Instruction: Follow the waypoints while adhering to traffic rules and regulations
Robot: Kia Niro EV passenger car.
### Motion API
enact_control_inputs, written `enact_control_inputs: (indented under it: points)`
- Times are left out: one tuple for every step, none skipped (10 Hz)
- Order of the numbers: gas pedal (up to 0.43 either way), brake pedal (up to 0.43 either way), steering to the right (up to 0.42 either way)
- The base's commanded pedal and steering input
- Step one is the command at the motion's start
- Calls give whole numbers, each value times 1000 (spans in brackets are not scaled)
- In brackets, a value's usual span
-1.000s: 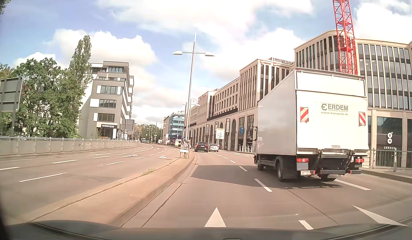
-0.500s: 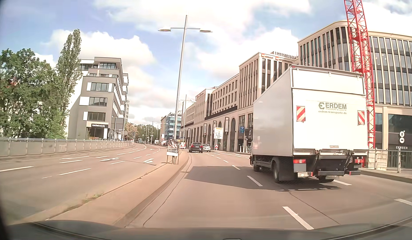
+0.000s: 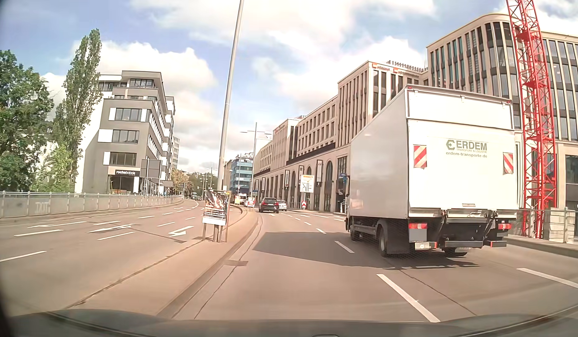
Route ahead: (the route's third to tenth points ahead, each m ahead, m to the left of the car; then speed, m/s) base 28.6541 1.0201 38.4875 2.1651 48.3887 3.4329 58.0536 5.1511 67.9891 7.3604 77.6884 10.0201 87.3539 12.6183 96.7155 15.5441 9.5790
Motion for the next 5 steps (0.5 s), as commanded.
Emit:
enact_control_inputs:
  points:
    - [79,0,-16]
    - [79,0,-19]
    - [67,0,-21]
    - [67,0,-22]
    - [67,0,-22]
